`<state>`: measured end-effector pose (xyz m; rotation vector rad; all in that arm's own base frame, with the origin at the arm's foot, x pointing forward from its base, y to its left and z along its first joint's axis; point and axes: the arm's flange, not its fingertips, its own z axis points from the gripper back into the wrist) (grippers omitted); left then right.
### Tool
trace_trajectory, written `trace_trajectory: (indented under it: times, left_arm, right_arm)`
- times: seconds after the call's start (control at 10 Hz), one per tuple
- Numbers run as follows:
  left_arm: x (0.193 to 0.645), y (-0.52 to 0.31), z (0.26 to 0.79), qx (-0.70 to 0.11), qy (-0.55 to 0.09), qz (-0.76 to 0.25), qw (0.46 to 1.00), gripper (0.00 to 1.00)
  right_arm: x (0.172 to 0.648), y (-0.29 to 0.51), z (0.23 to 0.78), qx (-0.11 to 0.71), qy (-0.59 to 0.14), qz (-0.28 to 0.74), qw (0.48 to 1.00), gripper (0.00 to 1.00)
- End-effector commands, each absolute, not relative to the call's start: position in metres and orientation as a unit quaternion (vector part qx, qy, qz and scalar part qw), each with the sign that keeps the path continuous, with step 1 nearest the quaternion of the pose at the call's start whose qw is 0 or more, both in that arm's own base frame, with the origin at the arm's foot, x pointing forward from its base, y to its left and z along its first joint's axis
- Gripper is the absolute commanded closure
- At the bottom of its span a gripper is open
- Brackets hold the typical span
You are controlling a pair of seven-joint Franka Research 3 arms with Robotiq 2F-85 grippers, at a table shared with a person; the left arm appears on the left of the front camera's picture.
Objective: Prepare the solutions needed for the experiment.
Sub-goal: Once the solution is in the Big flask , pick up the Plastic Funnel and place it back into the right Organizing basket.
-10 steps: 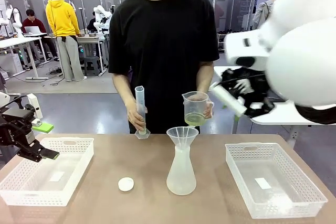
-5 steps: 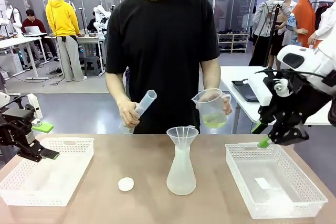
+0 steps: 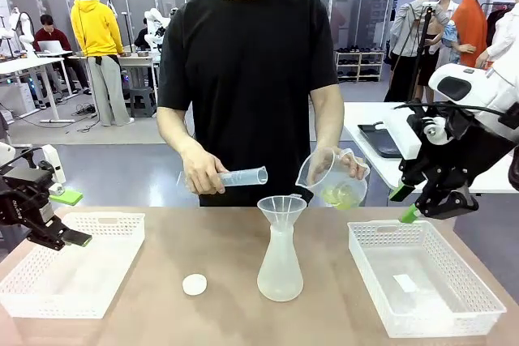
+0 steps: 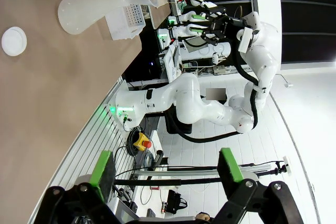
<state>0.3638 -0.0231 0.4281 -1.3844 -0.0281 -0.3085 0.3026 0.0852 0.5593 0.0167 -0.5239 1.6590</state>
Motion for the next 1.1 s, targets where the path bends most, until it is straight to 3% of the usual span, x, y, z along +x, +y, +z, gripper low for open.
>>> trace_trajectory:
  times: [0.0,0.1,0.2,0.4,0.6,0.7,1.0]
  left_arm:
    - [0.362,-0.024,0.430,-0.643,-0.016,-0.143,0.752,0.00]
    - [0.362,-0.024,0.430,-0.643,-0.016,-0.143,0.752,0.00]
    - [0.362,-0.024,0.430,-0.643,-0.016,-0.143,0.752,0.00]
    - [0.362,-0.024,0.430,-0.643,-0.016,-0.143,0.752,0.00]
    - [0.362,-0.024,0.430,-0.643,-0.016,-0.143,0.752,0.00]
    - [0.362,-0.024,0.430,-0.643,-0.016,-0.143,0.752,0.00]
    - [0.362,-0.024,0.430,-0.643,-0.016,-0.143,0.752,0.00]
  right_arm:
    - [0.315,0.082,0.551,0.020,-0.174,0.652,0.738,0.59]
    - [0.319,0.063,0.548,0.137,-0.170,0.540,0.813,0.59]
    - [0.320,0.047,0.545,0.207,-0.178,0.445,0.853,0.59]
    - [0.324,0.030,0.539,0.346,-0.144,0.273,0.886,0.59]
    - [0.329,0.026,0.536,0.507,-0.118,0.091,0.849,0.59]
    - [0.332,0.022,0.533,0.588,-0.110,0.020,0.801,0.59]
    - [0.335,0.016,0.516,0.686,-0.080,-0.125,0.712,0.59]
